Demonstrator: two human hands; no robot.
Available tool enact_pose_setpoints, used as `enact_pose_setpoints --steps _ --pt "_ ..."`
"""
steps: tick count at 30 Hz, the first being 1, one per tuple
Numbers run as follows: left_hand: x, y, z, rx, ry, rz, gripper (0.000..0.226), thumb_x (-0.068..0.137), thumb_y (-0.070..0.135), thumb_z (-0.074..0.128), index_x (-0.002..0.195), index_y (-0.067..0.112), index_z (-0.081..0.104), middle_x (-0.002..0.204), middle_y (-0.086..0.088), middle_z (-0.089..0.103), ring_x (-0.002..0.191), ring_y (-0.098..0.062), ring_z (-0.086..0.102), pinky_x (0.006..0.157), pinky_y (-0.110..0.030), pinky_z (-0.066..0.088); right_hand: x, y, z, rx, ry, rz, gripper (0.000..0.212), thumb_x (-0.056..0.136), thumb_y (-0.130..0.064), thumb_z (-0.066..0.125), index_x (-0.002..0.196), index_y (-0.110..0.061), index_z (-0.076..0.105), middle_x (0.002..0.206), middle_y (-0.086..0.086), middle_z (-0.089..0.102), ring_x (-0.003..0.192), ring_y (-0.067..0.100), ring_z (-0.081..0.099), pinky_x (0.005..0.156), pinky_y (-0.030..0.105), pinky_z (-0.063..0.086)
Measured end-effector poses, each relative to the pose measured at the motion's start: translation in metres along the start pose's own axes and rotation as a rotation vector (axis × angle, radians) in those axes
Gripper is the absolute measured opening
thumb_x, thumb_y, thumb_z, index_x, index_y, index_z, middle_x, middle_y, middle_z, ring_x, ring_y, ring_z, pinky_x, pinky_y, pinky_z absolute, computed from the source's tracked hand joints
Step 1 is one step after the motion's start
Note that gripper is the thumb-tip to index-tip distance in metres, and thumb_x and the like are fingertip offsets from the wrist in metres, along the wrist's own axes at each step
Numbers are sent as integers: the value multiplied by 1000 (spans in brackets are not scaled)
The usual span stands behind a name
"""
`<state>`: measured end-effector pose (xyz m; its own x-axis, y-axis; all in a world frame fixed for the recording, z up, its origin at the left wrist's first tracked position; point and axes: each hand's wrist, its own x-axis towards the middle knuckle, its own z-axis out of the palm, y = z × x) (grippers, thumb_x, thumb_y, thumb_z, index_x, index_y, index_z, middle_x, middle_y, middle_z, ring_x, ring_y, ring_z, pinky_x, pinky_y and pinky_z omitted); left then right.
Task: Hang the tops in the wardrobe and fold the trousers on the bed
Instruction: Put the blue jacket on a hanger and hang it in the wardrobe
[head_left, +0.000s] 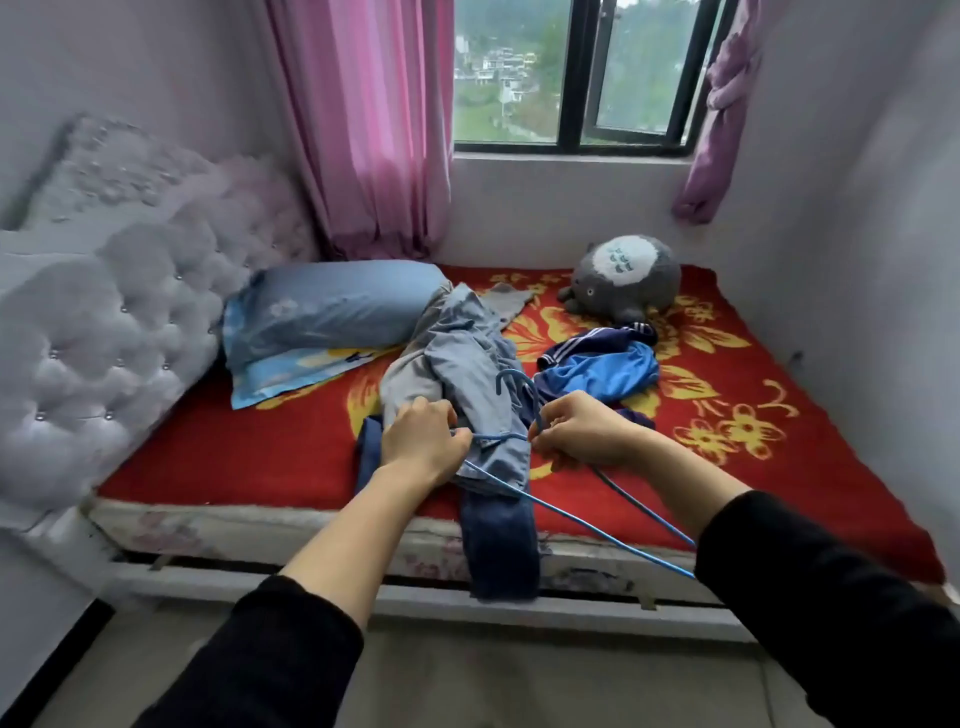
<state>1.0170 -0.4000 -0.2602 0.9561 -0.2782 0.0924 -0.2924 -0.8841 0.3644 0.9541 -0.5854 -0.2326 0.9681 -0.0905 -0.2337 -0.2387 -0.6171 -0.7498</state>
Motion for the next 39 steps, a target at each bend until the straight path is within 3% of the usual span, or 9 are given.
enact_pose_setpoints --steps 6,9,14,22,27,33,34,37,39 --pt "107 54 80 -29 -154 107 33 86 38 52 108 17 66 120 -9 59 114 -28 52 88 -36 46 77 71 -48 56 100 175 15 81 -2 56 87 8 66 69 14 65 55 20 61 55 30 51" --pt "151 68 115 -36 -252 129 31 85 36 52 107 19 66 119 -8 60 112 -28 54 86 -36 46 109 102 -63 67 127 278 16 83 -3 53 91 5 65 68 12 61 53 19 59 46 24 46" --pt "207 83 171 -40 -392 148 25 82 31 52 93 14 68 107 -9 65 101 -28 58 80 -35 49 146 161 -80 162 164 424 6 85 -4 55 84 -8 59 68 8 58 58 20 56 47 25 46" --pt "286 131 255 -10 -562 131 18 83 31 51 87 14 57 104 -5 65 99 -26 58 73 -31 44 212 238 -145 304 309 529 22 81 4 50 75 -13 62 61 10 56 51 21 51 45 25 43" --pt "344 160 312 -55 -591 -7 23 85 33 52 99 15 56 111 -6 63 102 -26 57 76 -32 44 287 294 -193 389 331 586 23 83 6 46 82 -10 61 62 8 52 46 16 48 43 23 42" --pt "414 174 387 -116 -570 -168 40 83 28 52 120 12 53 129 -10 54 114 -29 52 88 -39 46 386 364 -230 237 374 536 25 78 -5 51 69 -25 63 51 -1 57 54 25 59 59 41 54" --pt "424 173 398 -120 -561 -189 37 85 27 51 119 13 53 130 -9 53 113 -29 52 88 -39 46 400 374 -232 201 390 532 23 78 -8 53 70 -26 63 55 1 59 59 27 62 62 39 53" --pt "449 162 437 -142 -524 -296 13 87 27 49 90 14 51 112 -13 60 91 -28 52 74 -36 42 436 402 -227 142 418 493 14 83 -8 53 80 -15 65 62 4 57 63 25 55 60 32 41" --pt "462 154 463 -190 -482 -442 26 91 31 50 101 7 51 116 -18 58 100 -34 53 77 -37 40 455 420 -218 153 401 445 12 88 -9 52 82 -9 63 62 1 51 61 19 46 57 30 35"
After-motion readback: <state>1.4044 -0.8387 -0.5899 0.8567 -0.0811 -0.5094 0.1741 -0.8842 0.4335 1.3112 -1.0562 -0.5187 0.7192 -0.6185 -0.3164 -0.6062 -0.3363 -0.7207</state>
